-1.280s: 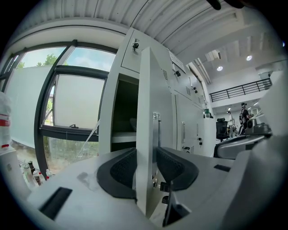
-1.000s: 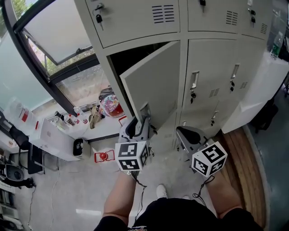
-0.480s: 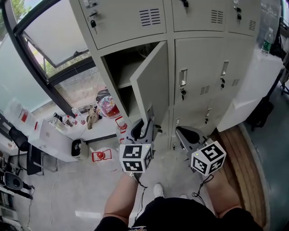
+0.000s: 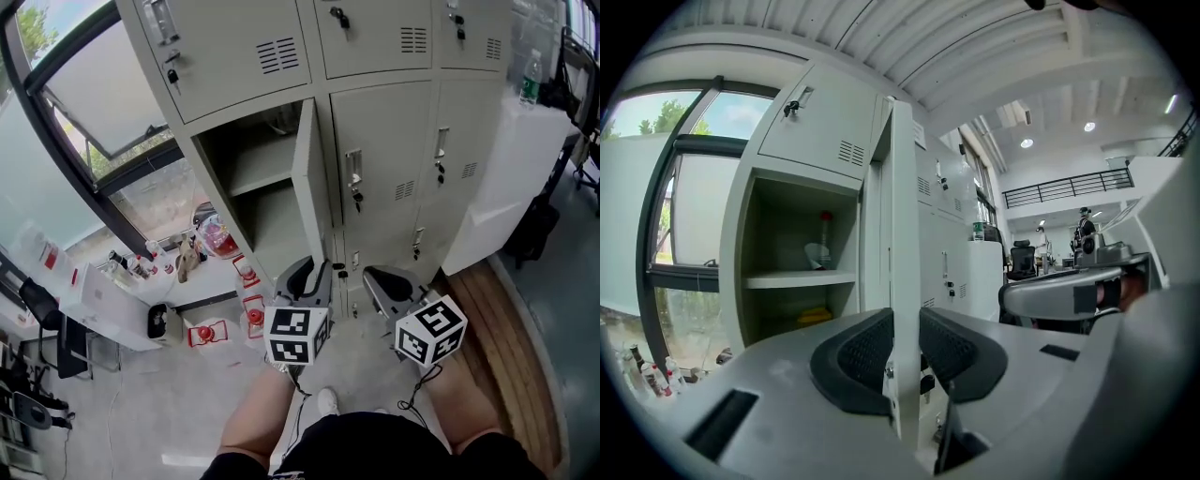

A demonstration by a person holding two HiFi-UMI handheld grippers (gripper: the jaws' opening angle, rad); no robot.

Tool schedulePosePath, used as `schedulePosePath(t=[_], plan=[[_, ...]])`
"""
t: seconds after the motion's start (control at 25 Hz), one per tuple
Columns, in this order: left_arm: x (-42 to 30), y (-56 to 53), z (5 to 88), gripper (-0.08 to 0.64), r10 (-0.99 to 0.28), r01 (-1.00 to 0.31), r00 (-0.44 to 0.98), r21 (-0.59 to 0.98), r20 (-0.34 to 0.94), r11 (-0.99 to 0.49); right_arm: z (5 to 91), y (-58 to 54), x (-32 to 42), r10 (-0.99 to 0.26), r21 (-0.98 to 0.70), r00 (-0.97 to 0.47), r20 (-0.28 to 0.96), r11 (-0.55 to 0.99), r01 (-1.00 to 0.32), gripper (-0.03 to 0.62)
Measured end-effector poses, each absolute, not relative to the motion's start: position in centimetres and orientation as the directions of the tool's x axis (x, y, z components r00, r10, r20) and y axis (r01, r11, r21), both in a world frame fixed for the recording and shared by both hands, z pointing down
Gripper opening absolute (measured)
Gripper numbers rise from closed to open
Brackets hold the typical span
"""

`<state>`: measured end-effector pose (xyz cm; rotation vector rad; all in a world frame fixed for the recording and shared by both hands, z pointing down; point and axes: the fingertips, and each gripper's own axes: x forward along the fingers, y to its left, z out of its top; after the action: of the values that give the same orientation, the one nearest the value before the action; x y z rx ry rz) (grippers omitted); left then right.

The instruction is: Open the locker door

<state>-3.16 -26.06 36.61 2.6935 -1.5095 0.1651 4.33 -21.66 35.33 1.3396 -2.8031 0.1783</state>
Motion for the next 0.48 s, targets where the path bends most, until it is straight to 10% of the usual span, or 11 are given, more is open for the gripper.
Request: schedulePosePath(t=[0.48], plan=[[3.8,-26.0,36.5,0.089,-0.801,-0.806,0.588,0.004,0.11,-0.592,35.5,-21.2,9.9,-0.814,-0.093,-0.575,0.08,0.568,-0.818,0.054]])
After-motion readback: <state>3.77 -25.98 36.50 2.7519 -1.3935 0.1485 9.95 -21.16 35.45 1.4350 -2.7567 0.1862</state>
